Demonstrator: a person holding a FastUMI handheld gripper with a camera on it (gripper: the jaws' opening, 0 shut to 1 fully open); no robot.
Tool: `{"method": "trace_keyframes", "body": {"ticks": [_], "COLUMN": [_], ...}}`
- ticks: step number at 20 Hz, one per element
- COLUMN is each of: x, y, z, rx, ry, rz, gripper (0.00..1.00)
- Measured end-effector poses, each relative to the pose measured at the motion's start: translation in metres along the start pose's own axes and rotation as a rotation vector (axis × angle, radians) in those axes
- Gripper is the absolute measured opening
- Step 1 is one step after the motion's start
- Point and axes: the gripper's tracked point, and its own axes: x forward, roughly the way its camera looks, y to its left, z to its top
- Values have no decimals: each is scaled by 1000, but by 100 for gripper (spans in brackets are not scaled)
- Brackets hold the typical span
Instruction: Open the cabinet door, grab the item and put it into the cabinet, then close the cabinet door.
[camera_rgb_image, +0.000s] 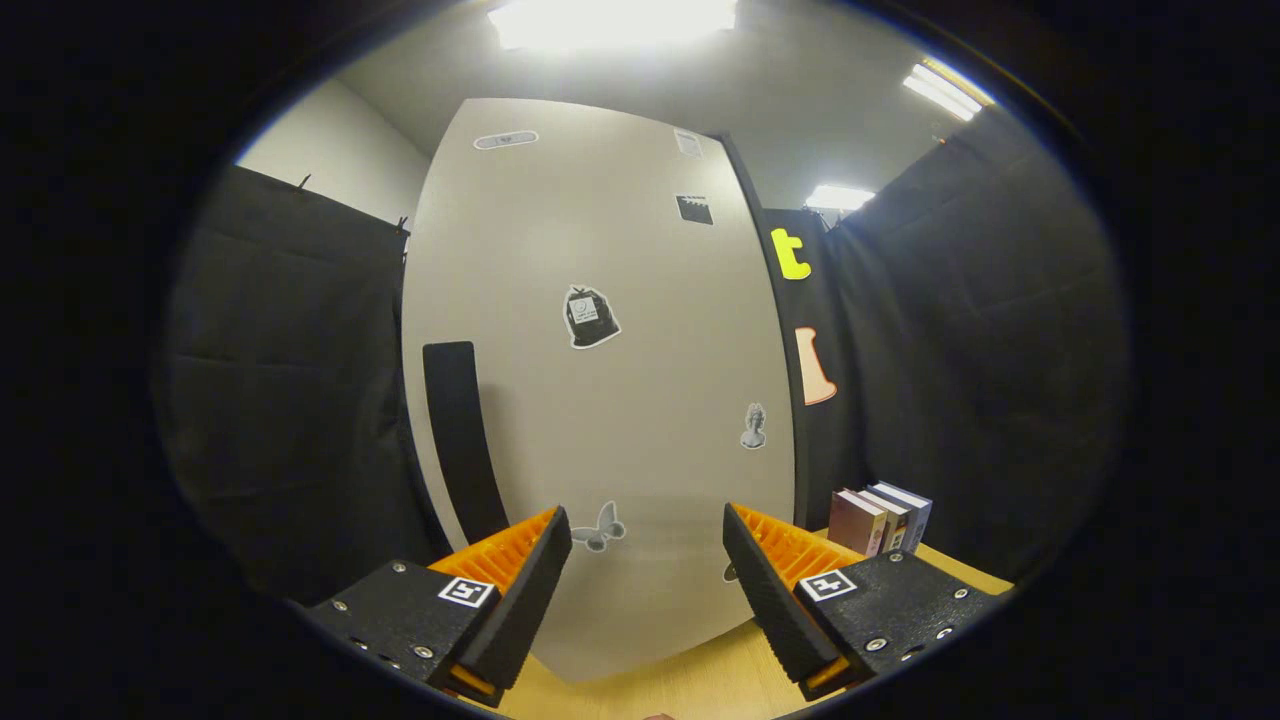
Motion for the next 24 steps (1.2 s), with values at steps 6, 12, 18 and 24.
{"method": "trace_keyframes", "body": {"ticks": [6,12,18,24], "x": [-13,-49,-86,-114], "y": [-3,-6,-17,-19], "z": [-4,-5,-11,-23], "rx": [-12,-28,-52,-18], "ry": [7,8,5,5], "rz": [3,21,14,-5], "gripper": [95,95,95,95]}}
